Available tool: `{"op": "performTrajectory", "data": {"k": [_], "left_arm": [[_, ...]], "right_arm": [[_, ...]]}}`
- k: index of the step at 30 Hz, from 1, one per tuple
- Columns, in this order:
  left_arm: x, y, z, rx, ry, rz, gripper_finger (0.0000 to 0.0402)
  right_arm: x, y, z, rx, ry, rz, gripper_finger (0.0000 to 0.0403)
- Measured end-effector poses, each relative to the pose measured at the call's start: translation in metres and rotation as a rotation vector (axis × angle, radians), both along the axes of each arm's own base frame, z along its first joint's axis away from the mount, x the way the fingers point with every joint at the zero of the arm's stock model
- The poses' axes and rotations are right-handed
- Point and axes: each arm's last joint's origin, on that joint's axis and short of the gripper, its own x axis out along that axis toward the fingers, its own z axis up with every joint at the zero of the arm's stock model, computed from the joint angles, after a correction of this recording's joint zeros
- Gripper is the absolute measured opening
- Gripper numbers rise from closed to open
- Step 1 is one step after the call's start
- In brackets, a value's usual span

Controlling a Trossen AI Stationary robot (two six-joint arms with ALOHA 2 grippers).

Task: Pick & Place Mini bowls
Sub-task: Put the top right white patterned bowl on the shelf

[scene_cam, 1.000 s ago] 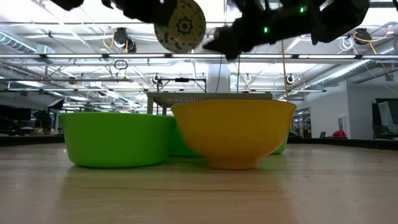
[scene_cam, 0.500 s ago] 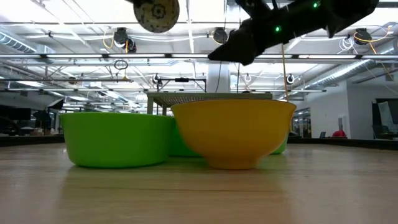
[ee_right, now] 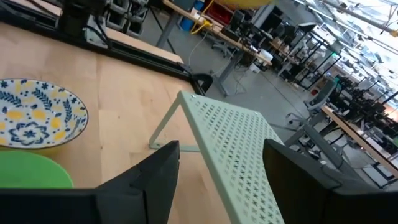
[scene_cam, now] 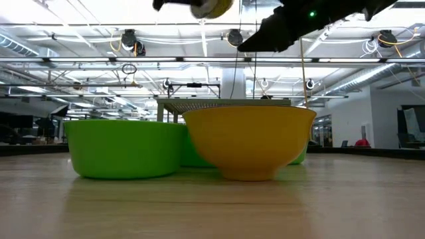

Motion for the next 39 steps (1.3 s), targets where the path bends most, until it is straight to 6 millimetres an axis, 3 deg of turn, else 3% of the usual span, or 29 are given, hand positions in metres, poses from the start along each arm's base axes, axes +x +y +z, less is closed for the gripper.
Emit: {"op": "performTrajectory", "data": {"k": [4, 8, 16, 22, 39], "left_arm": [[-0.025, 0.043, 0.019, -0.162, 0.109, 0.182, 0.0009], [-0.032, 0.084, 0.016, -0.35, 0.149, 0.256, 0.0009], [-0.008, 0.153, -0.061, -0.661, 0.402, 0.305, 0.0009], [-0.002, 0.172, -0.086, -0.747, 0.444, 0.279, 0.0009], [-0.012, 0.173, -0.091, -0.854, 0.508, 0.394, 0.0009]], "right_arm": [[-0.012, -0.002, 0.011, 0.02, -0.004, -0.005, 0.0215], [-0.022, -0.004, 0.021, 0.029, -0.022, -0.01, 0.0215], [-0.033, -0.006, 0.028, 0.05, -0.024, -0.016, 0.0214], [-0.035, -0.007, 0.026, 0.057, 0.0, -0.019, 0.0214], [-0.035, -0.007, 0.026, 0.064, -0.004, -0.021, 0.021]]}}
